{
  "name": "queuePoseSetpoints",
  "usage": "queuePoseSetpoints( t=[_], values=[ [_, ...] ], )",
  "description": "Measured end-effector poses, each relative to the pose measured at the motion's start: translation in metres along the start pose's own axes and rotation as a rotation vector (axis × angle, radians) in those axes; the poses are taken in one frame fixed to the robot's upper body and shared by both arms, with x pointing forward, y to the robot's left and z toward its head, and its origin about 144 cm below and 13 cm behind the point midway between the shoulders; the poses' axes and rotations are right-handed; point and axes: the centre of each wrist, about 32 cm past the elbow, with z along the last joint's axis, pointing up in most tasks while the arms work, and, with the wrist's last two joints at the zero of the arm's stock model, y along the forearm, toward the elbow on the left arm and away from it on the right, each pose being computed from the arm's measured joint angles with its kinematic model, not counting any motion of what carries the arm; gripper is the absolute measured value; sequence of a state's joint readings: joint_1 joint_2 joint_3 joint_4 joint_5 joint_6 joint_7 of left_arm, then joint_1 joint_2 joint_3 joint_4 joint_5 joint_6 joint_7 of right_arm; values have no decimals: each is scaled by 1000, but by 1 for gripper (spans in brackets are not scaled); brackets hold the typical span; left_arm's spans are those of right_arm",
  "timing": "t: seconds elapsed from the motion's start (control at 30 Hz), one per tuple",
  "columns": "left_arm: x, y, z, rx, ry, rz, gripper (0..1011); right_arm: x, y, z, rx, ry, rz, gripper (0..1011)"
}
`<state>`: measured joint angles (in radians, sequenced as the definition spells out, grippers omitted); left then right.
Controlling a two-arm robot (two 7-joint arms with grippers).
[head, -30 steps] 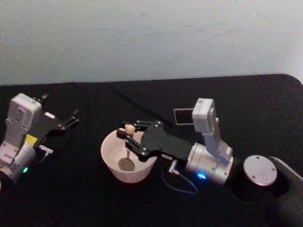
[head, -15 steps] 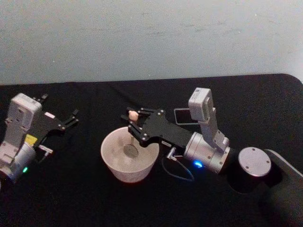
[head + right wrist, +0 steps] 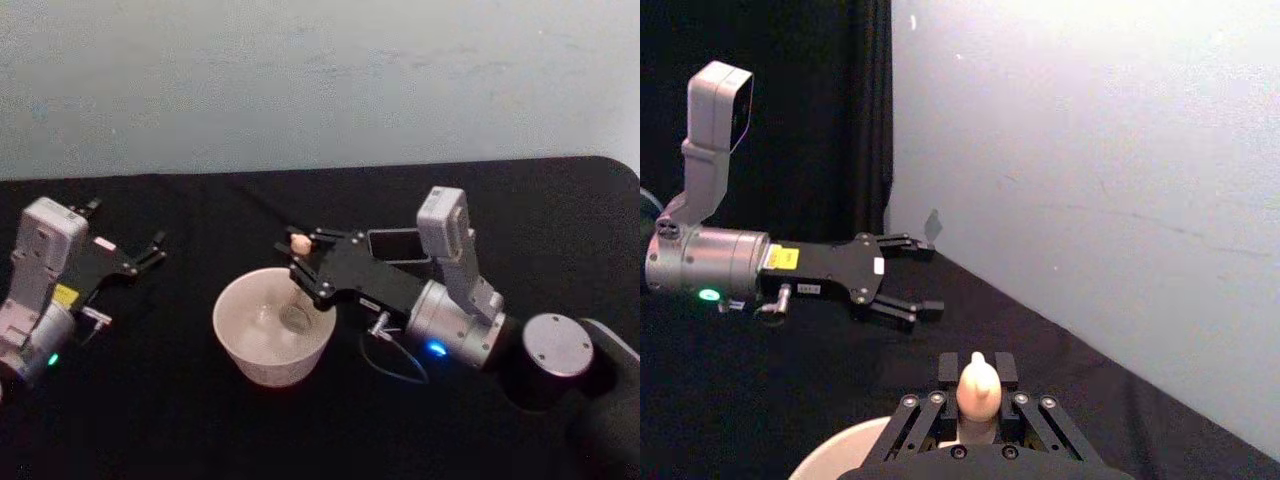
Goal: Pick up the stirring spoon with one hand, stir inside the cup, then place it back in its original position.
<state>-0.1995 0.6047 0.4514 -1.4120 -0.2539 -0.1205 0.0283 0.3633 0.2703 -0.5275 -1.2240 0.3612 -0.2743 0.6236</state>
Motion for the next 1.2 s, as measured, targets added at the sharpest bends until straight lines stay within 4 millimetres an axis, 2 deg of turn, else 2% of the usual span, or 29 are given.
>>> queuePoseSetpoints(
  t=[0.23,0.43,0.73,1.0,1.2],
  values=[
    [0,0,0,0,0,0,1001,-7,-15,2,-4,16,28,211],
    [0,0,0,0,0,0,1001,-17,-18,4,6,38,69,211],
    [0,0,0,0,0,0,1001,-27,-1,1,15,61,86,211],
    [0,0,0,0,0,0,1001,-17,18,-3,20,46,28,211],
    [0,0,0,0,0,0,1001,-10,18,-4,18,39,-4,211]
  ],
)
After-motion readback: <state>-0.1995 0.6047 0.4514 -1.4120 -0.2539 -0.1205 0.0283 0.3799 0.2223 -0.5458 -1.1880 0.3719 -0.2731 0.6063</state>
